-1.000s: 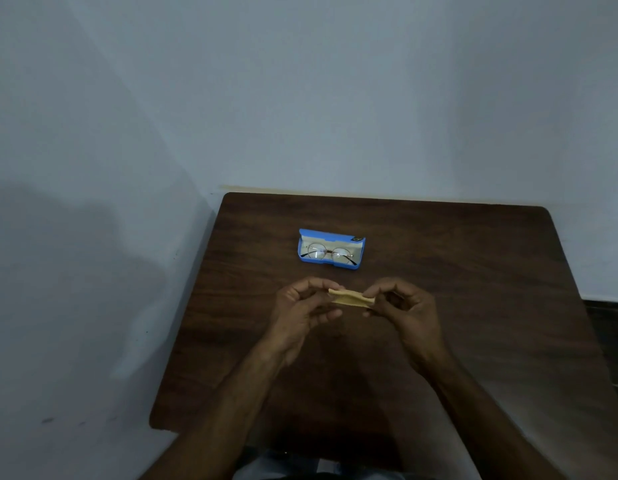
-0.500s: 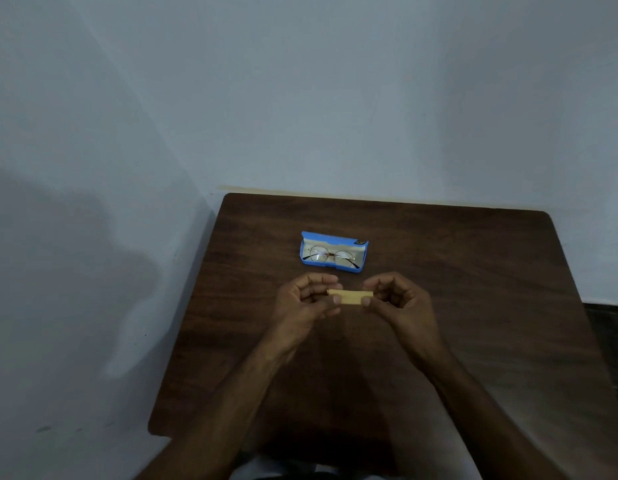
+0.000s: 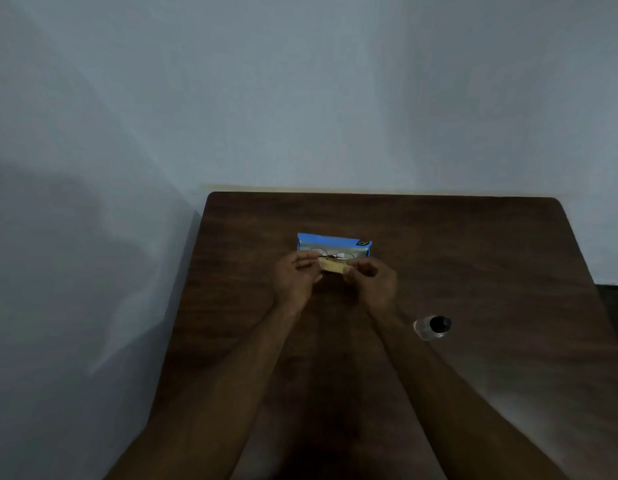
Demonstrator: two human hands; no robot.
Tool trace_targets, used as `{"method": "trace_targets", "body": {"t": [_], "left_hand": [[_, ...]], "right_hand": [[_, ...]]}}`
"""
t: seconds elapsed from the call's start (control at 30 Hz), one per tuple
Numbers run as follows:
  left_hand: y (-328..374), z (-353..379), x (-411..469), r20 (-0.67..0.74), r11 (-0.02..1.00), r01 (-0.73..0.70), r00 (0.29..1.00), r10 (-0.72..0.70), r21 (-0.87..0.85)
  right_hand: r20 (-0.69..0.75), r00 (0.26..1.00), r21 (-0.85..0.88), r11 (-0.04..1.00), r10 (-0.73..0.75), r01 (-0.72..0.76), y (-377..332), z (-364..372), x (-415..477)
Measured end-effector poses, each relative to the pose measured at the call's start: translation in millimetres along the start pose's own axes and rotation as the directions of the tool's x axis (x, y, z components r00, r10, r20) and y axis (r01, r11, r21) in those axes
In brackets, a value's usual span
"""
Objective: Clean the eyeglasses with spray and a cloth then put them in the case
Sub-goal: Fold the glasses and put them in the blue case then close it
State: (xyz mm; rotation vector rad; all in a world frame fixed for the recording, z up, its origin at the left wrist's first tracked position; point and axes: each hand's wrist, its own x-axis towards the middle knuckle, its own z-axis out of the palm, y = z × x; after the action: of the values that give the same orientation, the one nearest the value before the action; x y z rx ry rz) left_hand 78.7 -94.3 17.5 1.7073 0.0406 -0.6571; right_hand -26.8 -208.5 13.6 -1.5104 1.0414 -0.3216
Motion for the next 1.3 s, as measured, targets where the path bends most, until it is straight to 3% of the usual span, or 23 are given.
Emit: {"method": "trace_targets", "body": {"t": [0.13,0.27,0.47,0.7,0.83,0.97,1.3], "left_hand": [[-15.2,13.9,38.0,-0.083,0.985,-0.043,0.995,0.057,0.17],[-23.3,21.5,48.0,-0.153,0.931,-0.071,0.979,0.134,0.358],[-22.9,24.2,43.3,-0.076,0.818,-0.151,0.97,0.23,0.555],[-28.1,19.3,46.0,0.044,0.721,-0.255,0.953,0.298,0.644],[-23.2,17.2,48.2,0.088,0.658,-0.225,0.968,0.235,0.718],[-23.7,16.5,46.1,0.099,0.592,-0.239,0.961,0.259,0.77],[-32.6,23.8,40.3,0.003,0.704,-0.275,0.932,0.361,0.655]], "right_hand": [[-0.112,0.994,-0.097,0.995,-0.013,0.002,10.3,23.8,30.3],[-0.136,0.989,-0.255,0.967,-0.065,0.028,10.7,38.9,39.8],[-0.118,0.982,-0.453,0.888,-0.15,0.081,14.1,46.0,40.2],[-0.089,0.983,-0.529,0.844,-0.159,0.089,9.4,43.9,38.9],[-0.086,0.988,-0.579,0.813,-0.13,0.056,3.7,41.9,38.2],[-0.058,0.992,-0.623,0.781,-0.108,0.049,3.1,41.2,38.4],[-0.041,0.991,-0.608,0.79,-0.128,0.077,10.2,39.7,35.8]]}}
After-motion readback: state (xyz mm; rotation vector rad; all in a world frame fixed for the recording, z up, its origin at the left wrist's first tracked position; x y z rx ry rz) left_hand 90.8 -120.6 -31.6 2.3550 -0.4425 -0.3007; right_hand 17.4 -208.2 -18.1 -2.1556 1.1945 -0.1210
